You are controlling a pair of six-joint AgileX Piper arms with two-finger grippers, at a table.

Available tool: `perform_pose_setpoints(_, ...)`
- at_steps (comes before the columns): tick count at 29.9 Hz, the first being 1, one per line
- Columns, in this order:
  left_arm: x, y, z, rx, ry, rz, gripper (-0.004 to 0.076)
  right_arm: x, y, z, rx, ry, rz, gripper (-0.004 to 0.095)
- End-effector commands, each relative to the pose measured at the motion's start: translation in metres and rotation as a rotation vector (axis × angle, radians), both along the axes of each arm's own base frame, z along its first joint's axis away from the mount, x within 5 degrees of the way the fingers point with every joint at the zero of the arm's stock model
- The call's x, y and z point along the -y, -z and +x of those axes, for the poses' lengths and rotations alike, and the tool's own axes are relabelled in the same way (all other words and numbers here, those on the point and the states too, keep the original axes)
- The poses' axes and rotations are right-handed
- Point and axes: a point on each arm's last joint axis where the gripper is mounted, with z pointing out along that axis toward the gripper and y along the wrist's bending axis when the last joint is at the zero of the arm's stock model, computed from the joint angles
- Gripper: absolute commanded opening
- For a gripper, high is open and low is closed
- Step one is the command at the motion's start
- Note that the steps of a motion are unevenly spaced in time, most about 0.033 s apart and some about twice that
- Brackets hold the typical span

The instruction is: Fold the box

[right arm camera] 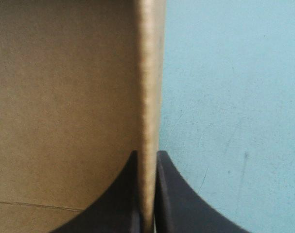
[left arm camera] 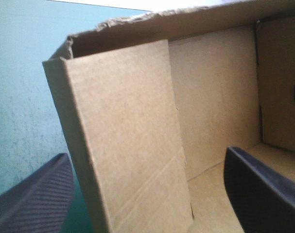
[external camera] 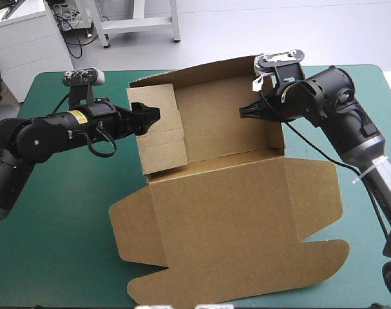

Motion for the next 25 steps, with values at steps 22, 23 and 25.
perform_pose_setpoints(22,0.017,0.026,0.028,-0.199,-0.006,-0.045,0.0596,0.006,-0.024,-0.01,0.09,0.023,0.073,-0.0018)
perform_pose_setpoints(23,0.018,0.028,0.031,-0.206,-0.008,-0.042,0.0596,0.006,-0.024,-0.01,0.09,0.023,0.073,-0.0017)
perform_pose_setpoints(25,0.02,0.032,0.035,-0.214,-0.01,-0.047,0.0596,0.006,-0.024,-0.01,0.09,0.023,0.073,-0.0018)
